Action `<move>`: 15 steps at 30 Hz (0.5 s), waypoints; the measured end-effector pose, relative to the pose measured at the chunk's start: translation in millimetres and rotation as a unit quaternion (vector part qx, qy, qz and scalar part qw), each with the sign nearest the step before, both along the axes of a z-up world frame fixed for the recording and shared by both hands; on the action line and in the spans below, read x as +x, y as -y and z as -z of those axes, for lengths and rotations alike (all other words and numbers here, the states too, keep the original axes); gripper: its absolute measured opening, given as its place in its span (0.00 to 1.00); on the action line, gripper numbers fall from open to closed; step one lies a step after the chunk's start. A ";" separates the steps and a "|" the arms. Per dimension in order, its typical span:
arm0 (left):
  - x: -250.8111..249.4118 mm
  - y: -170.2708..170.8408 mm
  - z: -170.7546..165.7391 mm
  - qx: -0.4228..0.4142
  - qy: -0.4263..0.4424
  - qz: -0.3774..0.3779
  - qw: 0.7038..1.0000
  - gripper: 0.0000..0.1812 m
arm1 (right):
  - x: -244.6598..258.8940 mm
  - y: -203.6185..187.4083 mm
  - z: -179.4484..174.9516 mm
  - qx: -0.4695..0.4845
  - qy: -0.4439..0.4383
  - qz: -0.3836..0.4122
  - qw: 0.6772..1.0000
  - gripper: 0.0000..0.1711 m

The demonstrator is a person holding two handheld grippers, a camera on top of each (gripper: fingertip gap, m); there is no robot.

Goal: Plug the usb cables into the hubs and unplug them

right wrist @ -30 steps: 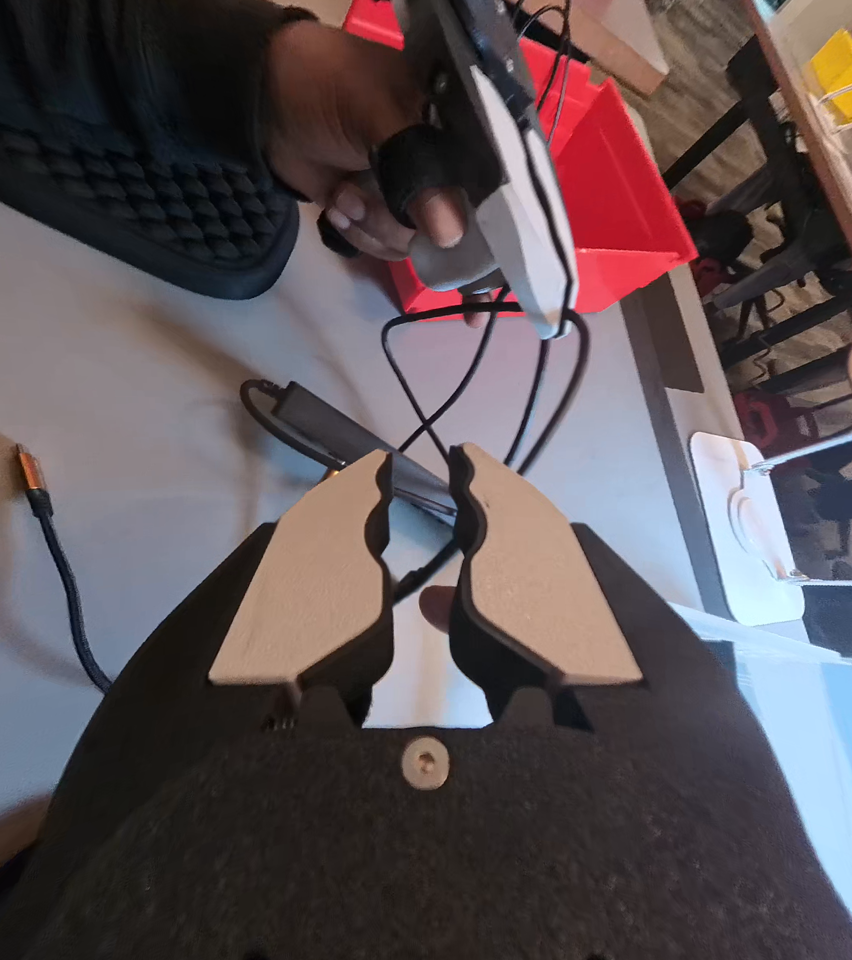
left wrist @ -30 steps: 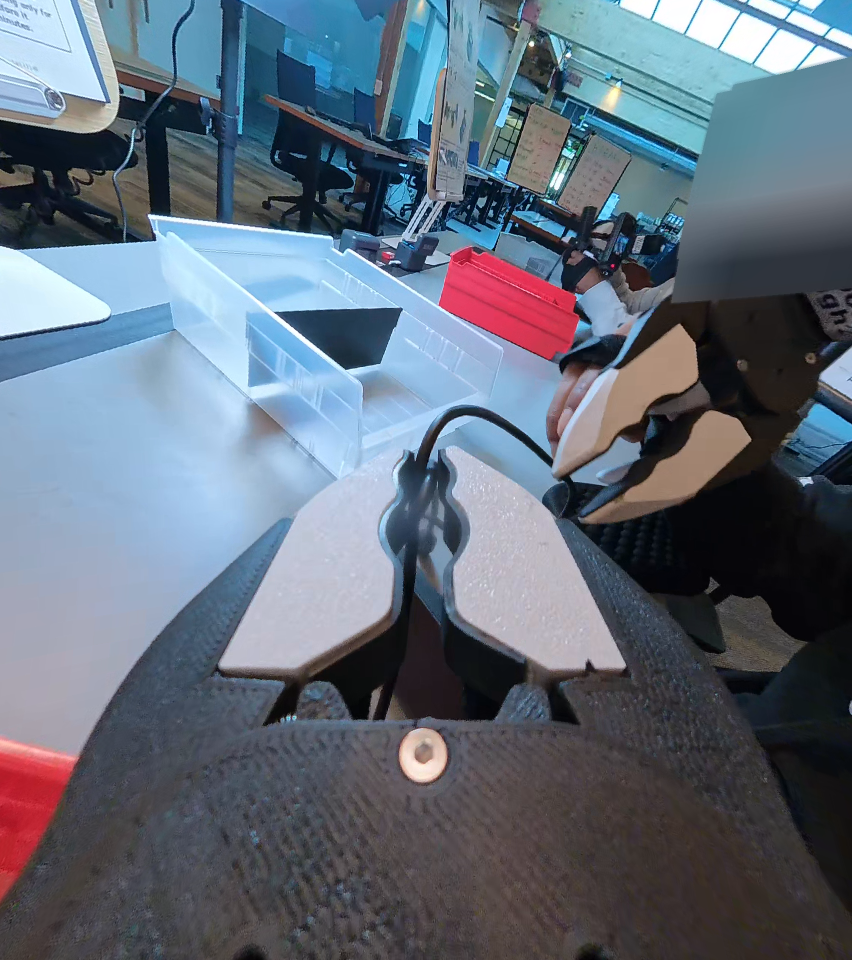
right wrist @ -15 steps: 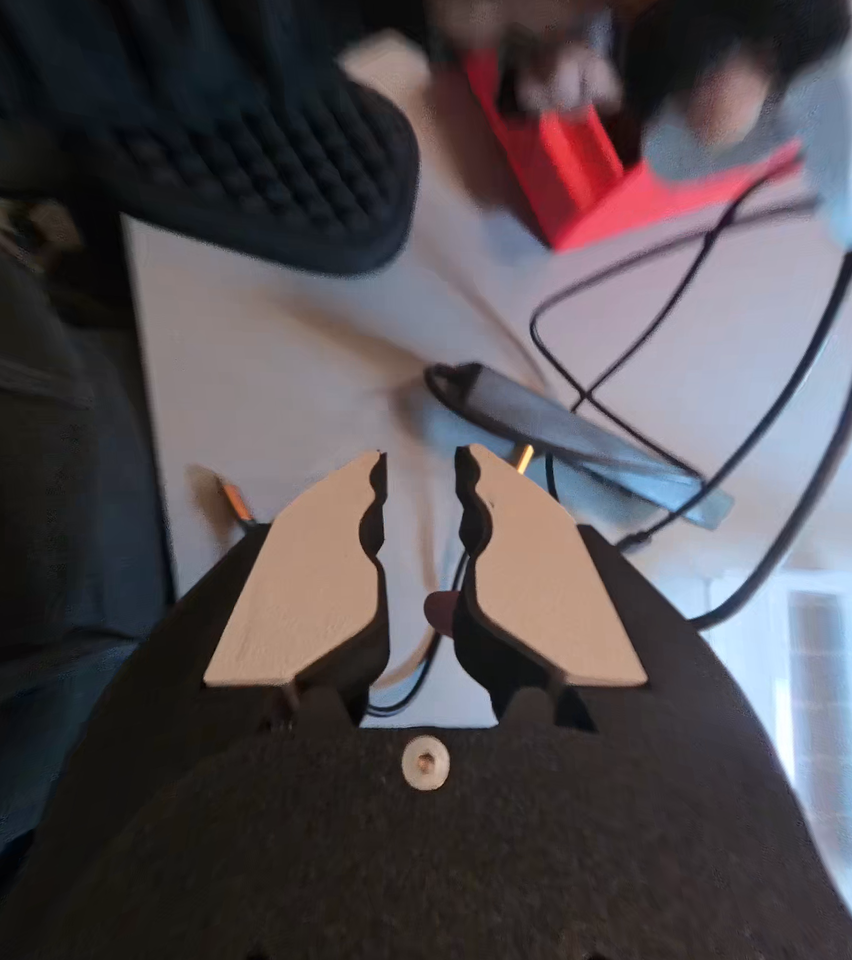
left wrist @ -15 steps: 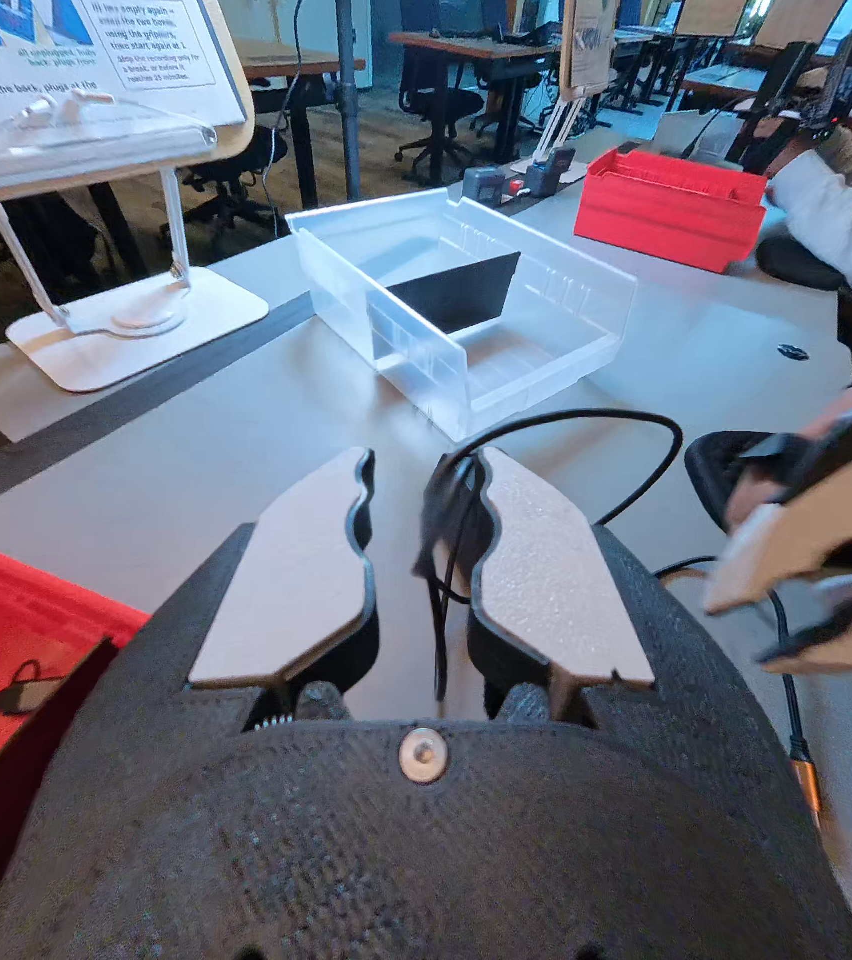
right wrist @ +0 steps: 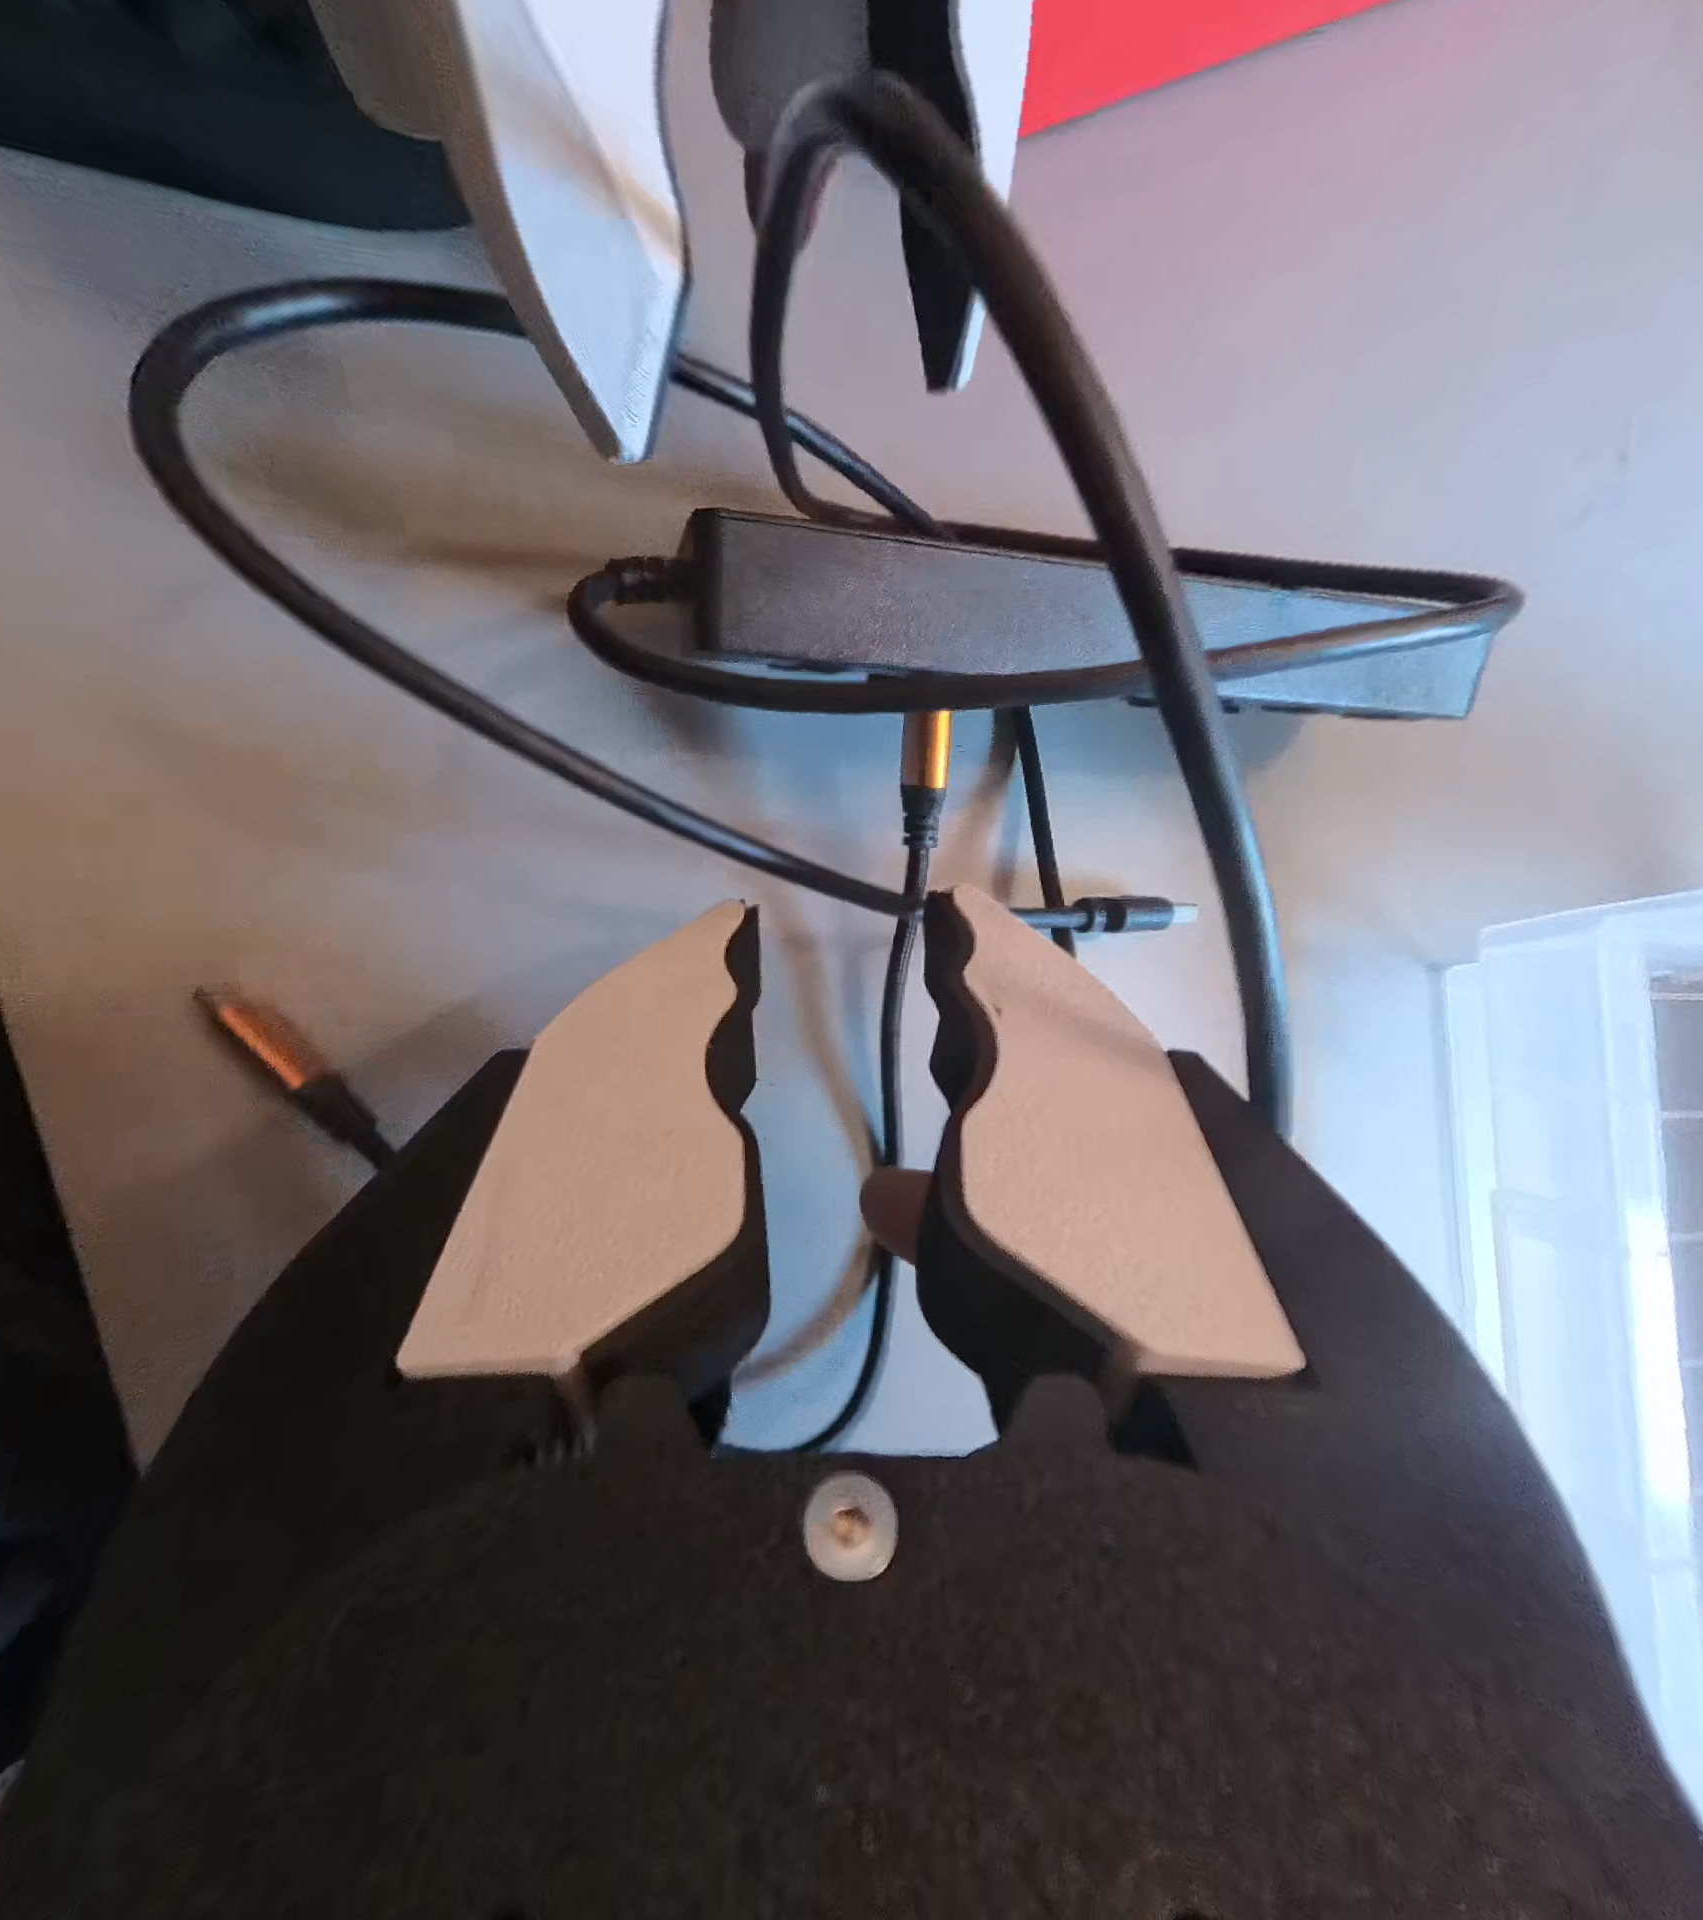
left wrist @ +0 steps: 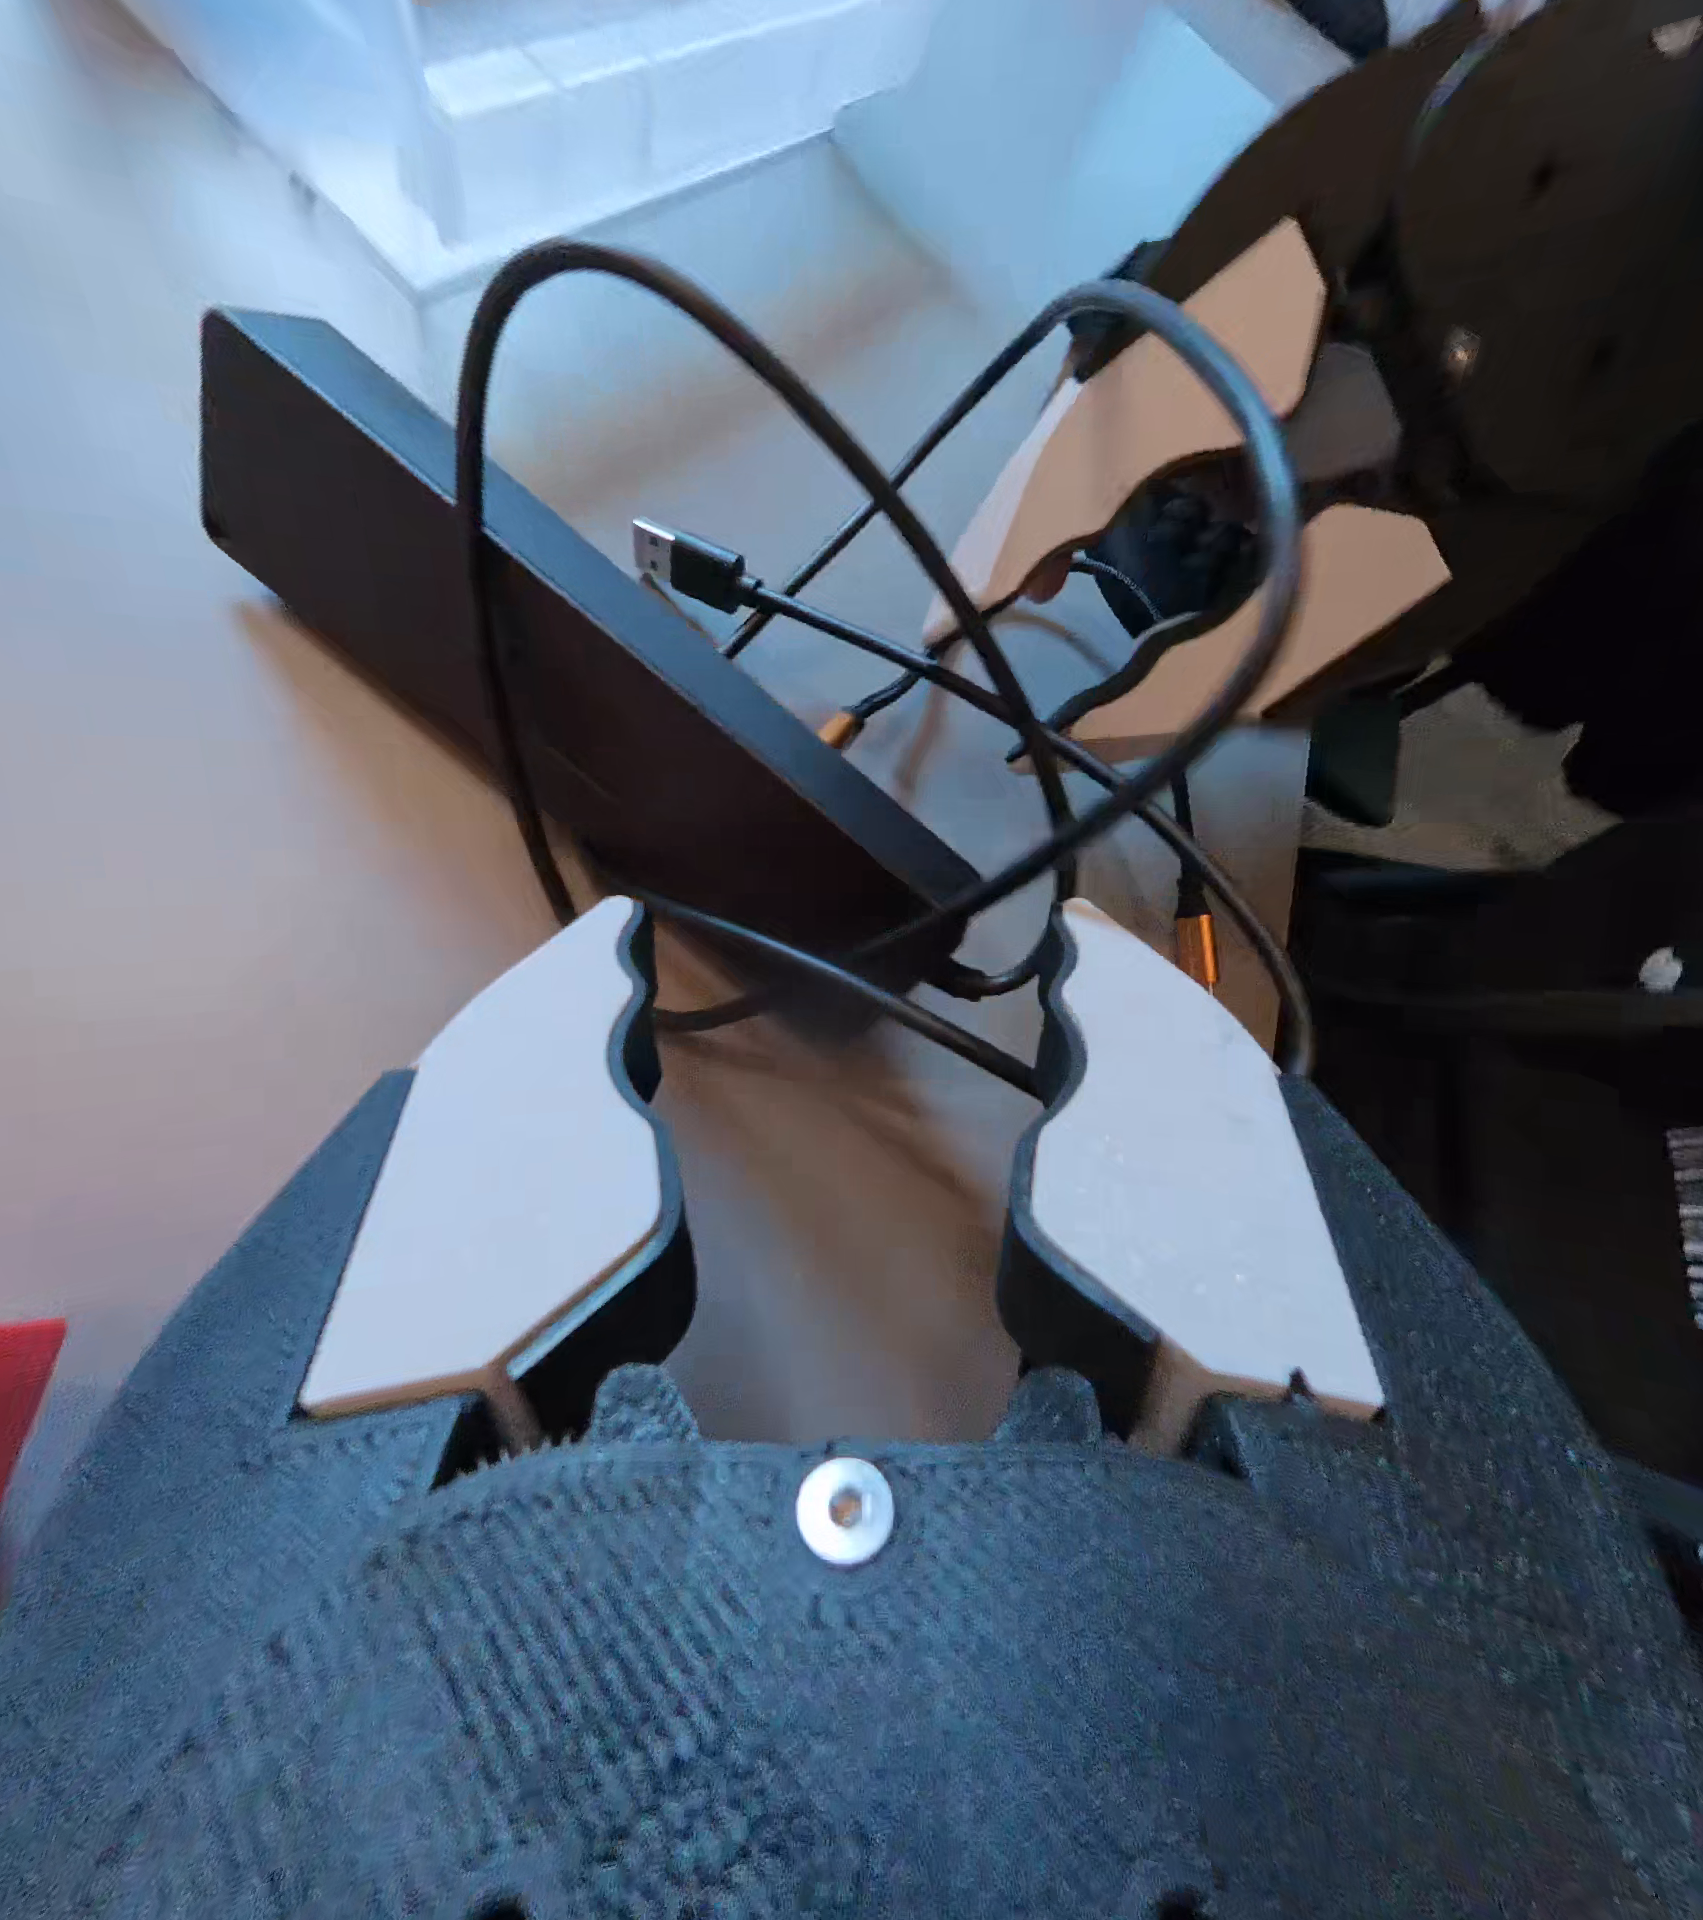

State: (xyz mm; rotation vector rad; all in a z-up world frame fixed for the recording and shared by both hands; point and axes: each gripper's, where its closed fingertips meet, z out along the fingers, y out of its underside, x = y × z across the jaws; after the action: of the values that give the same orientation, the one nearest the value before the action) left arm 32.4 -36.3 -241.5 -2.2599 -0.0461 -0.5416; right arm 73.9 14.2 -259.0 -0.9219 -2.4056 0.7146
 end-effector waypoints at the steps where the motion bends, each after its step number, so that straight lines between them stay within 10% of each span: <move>1: -2.8 -3.6 5.9 -0.014 0.010 -0.006 1.000 0.41 | -3.8 -1.6 -0.1 -0.001 -0.010 0.002 1.000 0.18; 15: -3.6 -13.6 18.0 -0.023 0.088 -0.016 0.996 0.48 | -62.0 1.4 -7.5 0.117 -0.193 -0.105 0.969 0.09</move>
State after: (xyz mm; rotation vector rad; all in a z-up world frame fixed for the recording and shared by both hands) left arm 28.8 -22.7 -259.6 -2.2460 -0.1853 -0.7286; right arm 11.9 12.8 -251.5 -0.3920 -2.1930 0.6015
